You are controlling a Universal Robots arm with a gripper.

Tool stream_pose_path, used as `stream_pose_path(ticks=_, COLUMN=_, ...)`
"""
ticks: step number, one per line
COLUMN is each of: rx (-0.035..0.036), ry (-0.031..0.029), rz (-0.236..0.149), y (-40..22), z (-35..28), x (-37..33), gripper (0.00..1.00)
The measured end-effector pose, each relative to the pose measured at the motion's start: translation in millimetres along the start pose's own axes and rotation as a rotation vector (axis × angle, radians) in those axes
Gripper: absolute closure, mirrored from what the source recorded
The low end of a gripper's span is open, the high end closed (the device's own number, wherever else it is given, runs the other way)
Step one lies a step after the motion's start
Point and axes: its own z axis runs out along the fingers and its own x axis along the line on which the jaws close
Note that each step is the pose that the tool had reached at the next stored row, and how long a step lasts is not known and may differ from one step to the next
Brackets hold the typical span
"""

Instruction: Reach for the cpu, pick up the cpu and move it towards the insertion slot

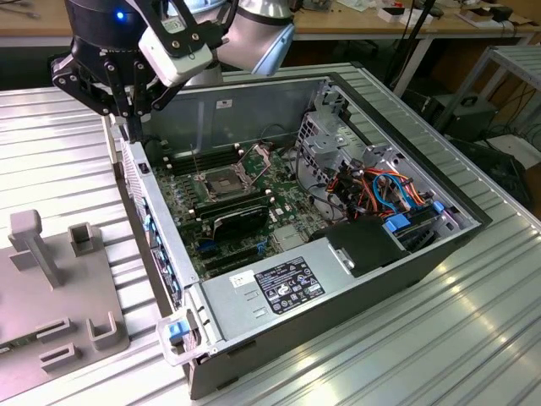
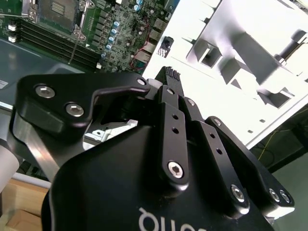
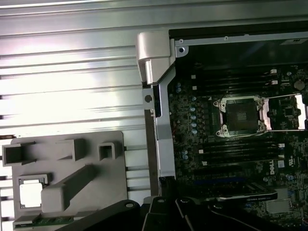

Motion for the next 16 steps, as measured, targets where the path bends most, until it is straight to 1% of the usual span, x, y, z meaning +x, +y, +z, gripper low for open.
stream_pose_path(ticks=4, rx=-0.0001, ry=0.0, rz=0.0, y=-0.4, z=-0.1, x=5.6, gripper=0.89)
stream_pose_path(ticks=13, rx=-0.0001, ry=-0.0001, rz=0.0, y=-1.0, z=-0.2, x=13.5, gripper=0.89)
stream_pose_path(ticks=16, rx=-0.0001, ry=-0.0001, rz=0.0, y=-1.4, z=-0.3, x=18.4, gripper=0.89)
